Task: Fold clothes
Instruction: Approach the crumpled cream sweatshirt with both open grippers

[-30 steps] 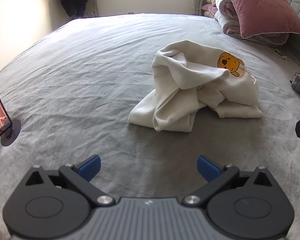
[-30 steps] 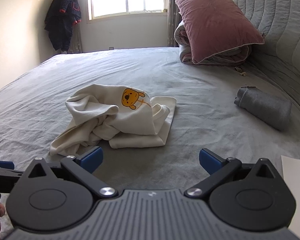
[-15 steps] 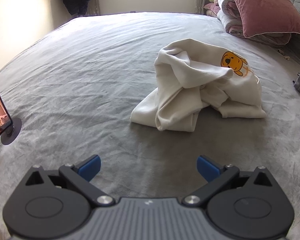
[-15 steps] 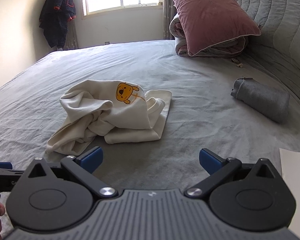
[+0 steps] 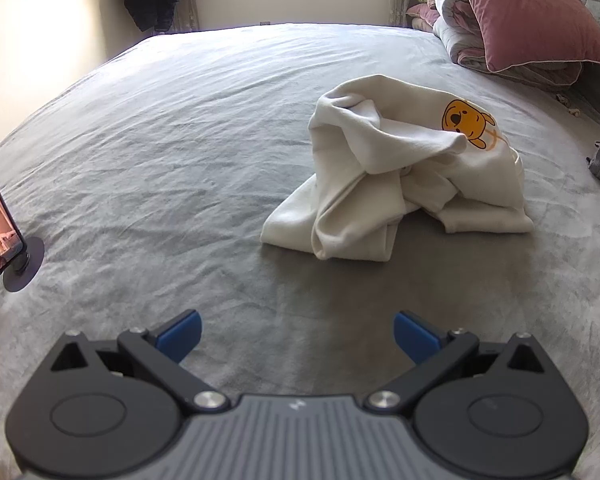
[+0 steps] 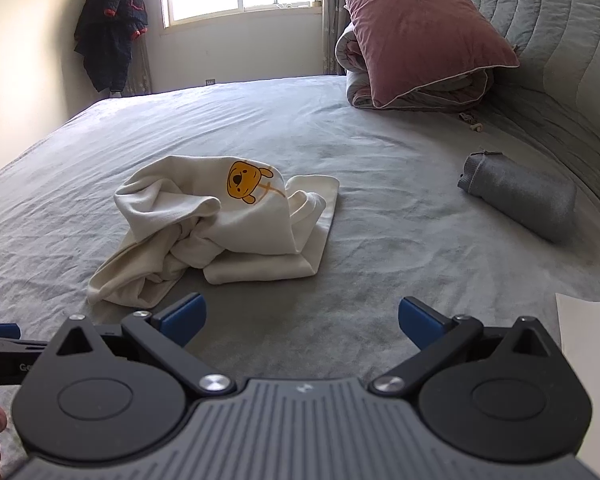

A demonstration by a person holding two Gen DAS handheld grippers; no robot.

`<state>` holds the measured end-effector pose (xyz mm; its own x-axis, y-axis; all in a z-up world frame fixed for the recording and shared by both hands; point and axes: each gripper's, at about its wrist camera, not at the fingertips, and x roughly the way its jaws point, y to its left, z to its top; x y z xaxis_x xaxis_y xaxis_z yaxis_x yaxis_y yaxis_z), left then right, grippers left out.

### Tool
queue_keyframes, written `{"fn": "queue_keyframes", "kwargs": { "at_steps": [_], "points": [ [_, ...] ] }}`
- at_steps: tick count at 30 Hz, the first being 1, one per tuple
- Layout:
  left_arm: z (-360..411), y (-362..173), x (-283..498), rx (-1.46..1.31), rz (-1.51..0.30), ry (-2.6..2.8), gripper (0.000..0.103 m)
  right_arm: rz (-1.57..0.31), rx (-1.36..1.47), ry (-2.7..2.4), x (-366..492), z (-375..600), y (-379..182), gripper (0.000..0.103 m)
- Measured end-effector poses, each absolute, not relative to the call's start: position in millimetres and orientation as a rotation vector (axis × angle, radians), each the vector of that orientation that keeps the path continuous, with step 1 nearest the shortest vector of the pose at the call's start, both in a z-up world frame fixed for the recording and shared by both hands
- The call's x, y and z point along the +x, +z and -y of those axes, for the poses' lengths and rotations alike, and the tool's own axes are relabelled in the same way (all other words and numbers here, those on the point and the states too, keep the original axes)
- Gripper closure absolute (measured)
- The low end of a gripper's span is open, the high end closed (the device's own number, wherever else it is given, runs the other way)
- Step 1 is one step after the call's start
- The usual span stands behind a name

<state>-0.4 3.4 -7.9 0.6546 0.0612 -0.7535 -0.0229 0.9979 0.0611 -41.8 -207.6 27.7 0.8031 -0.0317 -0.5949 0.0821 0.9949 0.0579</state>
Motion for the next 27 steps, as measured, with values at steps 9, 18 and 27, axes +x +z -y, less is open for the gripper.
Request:
{"fn": "queue_keyframes", "kwargs": {
  "at_steps": [9,18,27],
  "points": [
    [-3,-8,0,0.052,-0.860,0.050,0.000,-0.643,0.083,-0.060,-41,208,27,0.000],
    [-2,-9,0,0.063,-0.870,0.044,0.000,-0.653,0.093,-0.062,-39,209,26,0.000],
    [-4,10,6,0.035,-0.859,0.006,0.000,-0.669,0.143,-0.038,-33,217,28,0.000]
  ]
}}
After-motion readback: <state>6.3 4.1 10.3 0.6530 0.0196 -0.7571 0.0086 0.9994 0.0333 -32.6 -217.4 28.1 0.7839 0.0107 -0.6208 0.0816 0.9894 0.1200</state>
